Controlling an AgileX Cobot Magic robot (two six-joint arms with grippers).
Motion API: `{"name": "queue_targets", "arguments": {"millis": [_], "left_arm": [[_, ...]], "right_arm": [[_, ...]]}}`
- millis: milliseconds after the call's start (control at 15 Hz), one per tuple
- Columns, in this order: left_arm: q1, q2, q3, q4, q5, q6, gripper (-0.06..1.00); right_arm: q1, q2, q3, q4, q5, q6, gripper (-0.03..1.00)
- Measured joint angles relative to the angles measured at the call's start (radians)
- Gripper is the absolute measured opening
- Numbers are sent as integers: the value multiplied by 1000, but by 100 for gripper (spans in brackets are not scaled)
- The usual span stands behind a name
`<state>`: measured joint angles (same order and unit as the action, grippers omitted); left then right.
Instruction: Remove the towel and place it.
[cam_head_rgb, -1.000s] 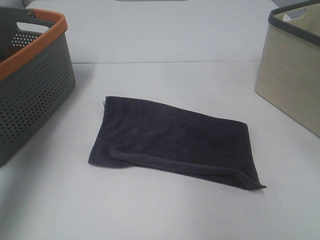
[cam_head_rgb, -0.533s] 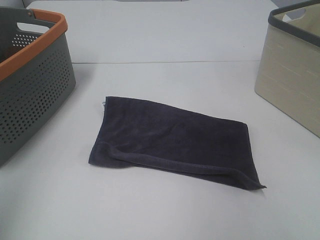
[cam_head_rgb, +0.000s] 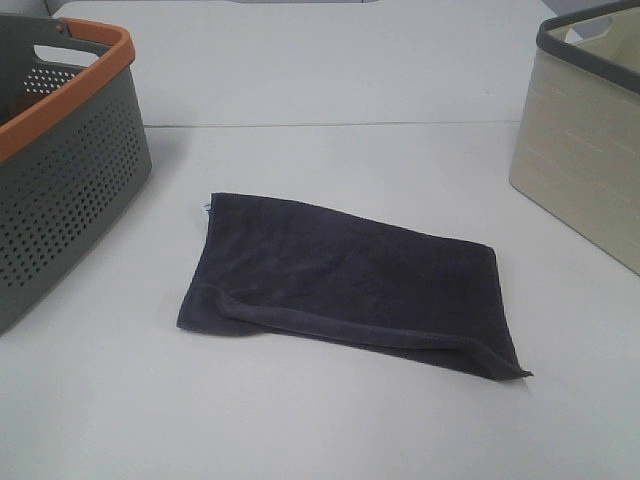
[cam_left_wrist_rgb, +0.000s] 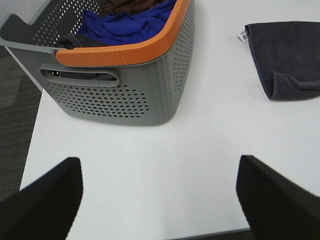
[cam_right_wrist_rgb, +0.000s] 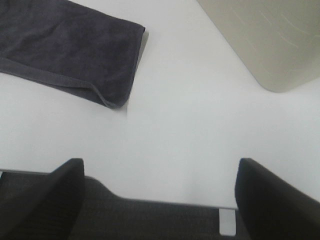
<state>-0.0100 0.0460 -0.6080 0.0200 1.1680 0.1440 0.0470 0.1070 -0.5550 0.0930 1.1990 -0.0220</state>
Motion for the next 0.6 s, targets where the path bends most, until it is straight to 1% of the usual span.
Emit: {"name": "queue_targets", "arguments": {"millis": [67, 133, 200, 333, 533, 600], "left_arm": [[0, -41, 20, 0, 19, -3, 79], [0, -49, 39, 5, 26, -18, 79], [0, -49, 61, 9, 26, -33, 79], [0, -50, 74, 22, -12, -65, 79], [0, -52, 110, 29, -111, -164, 79], [0, -52, 110, 32, -117, -170, 79]], "right_arm": [[0, -40, 12, 0, -27, -13, 73], [0, -75, 19, 0, -73, -24, 73], [0, -105, 25, -3, -99, -32, 73], [0, -111, 34, -9, -112, -39, 73], [0, -111, 53, -20, -127, -40, 73], [0, -111, 53, -13, -128, -40, 73]]}}
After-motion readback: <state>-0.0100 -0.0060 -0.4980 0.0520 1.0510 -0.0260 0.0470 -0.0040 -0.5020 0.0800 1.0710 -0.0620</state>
